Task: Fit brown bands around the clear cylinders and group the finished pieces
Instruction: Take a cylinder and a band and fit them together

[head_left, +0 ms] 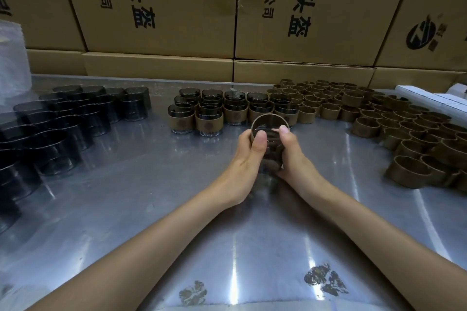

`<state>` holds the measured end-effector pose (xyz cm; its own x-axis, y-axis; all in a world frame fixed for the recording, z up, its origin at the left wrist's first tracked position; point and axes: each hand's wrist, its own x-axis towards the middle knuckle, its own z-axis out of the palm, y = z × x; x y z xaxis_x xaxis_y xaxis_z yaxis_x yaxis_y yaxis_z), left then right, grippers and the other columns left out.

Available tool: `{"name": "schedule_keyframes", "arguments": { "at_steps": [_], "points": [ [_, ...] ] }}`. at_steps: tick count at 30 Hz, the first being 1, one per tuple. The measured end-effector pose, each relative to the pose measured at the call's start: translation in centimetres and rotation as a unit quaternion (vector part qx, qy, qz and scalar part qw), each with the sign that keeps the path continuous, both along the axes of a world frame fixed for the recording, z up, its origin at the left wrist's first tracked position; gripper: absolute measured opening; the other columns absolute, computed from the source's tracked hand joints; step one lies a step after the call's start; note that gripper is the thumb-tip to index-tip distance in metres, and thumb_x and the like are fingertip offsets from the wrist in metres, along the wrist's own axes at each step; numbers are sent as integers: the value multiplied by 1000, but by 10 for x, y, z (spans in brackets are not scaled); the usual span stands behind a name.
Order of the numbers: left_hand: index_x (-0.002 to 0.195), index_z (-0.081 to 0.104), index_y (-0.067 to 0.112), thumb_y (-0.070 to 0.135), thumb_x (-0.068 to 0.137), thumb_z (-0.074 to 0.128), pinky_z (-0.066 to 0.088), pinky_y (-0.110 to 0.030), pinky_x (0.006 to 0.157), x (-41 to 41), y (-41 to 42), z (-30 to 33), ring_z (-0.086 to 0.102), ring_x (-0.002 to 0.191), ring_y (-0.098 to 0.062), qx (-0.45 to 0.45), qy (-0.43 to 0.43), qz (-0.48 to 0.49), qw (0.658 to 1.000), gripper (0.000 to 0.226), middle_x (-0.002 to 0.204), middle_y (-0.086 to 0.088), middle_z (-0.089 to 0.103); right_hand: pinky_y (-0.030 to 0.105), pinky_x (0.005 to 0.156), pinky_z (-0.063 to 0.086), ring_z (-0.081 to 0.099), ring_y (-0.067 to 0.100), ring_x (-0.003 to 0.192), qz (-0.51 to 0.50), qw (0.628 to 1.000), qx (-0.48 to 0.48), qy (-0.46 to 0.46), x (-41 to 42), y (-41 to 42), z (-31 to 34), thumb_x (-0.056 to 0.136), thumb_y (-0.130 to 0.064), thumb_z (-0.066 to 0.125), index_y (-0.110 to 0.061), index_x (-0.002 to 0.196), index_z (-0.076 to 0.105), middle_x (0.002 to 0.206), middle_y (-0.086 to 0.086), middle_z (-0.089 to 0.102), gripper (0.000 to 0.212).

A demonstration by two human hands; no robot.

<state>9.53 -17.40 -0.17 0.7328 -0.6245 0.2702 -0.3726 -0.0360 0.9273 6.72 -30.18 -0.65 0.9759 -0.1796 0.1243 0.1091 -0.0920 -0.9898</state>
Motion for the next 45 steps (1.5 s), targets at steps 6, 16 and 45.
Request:
{"name": "schedule_keyframes", "arguments": {
  "at_steps": [6, 16, 45],
  "points": [
    [114, 48, 39, 74, 85, 24, 48, -12, 87, 5, 1, 1, 56, 102, 14, -64, 62, 30, 996, 51, 116, 16, 57, 50, 103, 44, 61, 23, 114, -34, 998, 37, -25, -3, 4, 1, 65, -80, 41, -16, 133, 45, 124, 11, 61, 93],
    [111, 64, 19, 37, 99, 45, 52, -36, 91, 9, -1, 5, 68, 100, -16, -177, 210, 47, 960, 28, 109, -6, 71, 51, 101, 45, 61, 24, 113, -72, 991, 93, -58, -7, 3, 5, 94, -50, 44, -14, 131, 48, 121, 11, 64, 51],
    [88, 79, 22, 59, 39, 89, 55, -20, 74, 33, 39, 13, 71, 90, -11, -98, 282, -169, 939, 62, 96, -4, 74, 17, 79, 51, 66, 8, 94, 226, 957, 182, 25, -25, -14, 19, 48, -56, 88, -27, 96, 77, 103, -2, 72, 57]
  ]
}}
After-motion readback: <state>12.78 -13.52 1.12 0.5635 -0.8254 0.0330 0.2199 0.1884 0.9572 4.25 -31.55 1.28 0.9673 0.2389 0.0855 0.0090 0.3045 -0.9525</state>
